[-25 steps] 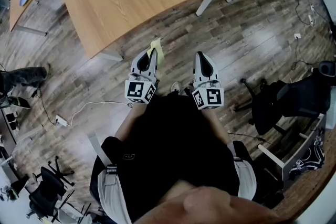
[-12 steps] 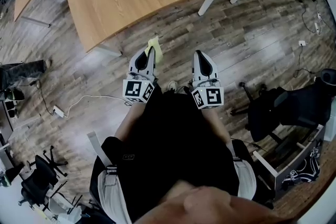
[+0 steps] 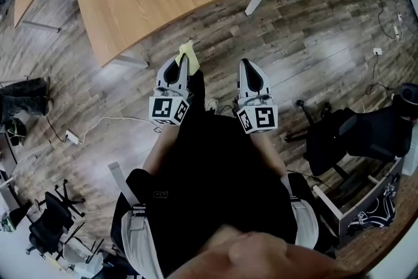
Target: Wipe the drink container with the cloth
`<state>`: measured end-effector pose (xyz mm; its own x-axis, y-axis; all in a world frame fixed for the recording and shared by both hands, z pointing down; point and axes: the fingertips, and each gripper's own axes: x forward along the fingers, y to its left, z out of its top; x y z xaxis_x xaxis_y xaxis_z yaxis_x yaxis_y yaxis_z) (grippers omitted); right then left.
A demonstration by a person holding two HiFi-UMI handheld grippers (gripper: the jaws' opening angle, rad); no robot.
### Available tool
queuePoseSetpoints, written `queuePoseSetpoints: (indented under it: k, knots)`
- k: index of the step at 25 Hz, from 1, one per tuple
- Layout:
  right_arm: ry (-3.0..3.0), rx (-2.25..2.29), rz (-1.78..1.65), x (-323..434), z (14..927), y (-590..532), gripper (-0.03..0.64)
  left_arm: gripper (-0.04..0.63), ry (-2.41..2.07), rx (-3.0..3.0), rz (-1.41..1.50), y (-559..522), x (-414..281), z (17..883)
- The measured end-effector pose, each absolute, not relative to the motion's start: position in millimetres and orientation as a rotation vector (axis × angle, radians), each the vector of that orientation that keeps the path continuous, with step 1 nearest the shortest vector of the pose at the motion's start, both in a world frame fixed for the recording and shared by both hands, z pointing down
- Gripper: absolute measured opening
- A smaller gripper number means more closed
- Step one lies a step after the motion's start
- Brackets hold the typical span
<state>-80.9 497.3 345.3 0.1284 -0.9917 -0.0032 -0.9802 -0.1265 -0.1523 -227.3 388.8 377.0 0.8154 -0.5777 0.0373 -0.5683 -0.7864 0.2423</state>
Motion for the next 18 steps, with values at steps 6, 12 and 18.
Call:
queuePoseSetpoints:
  k: [6,12,18]
  knots:
    - [1.976,-2.304,-0.132,-52.5,349.3,455.7,0.034,0.038,-0.837,2.763,-0.053,343.1,-193.0,386.3]
    - [1.965,-2.326,-0.137,-21.9,349.8,394.3,0.034,0.038,-0.800,2.758,-0.051,280.8,-156.4,388.3]
    - [1.943,-2.351,-0.167,6.0,350.6,327.6,0.034,0.038,-0.757,2.755,-0.039,209.1,-121.7,386.4]
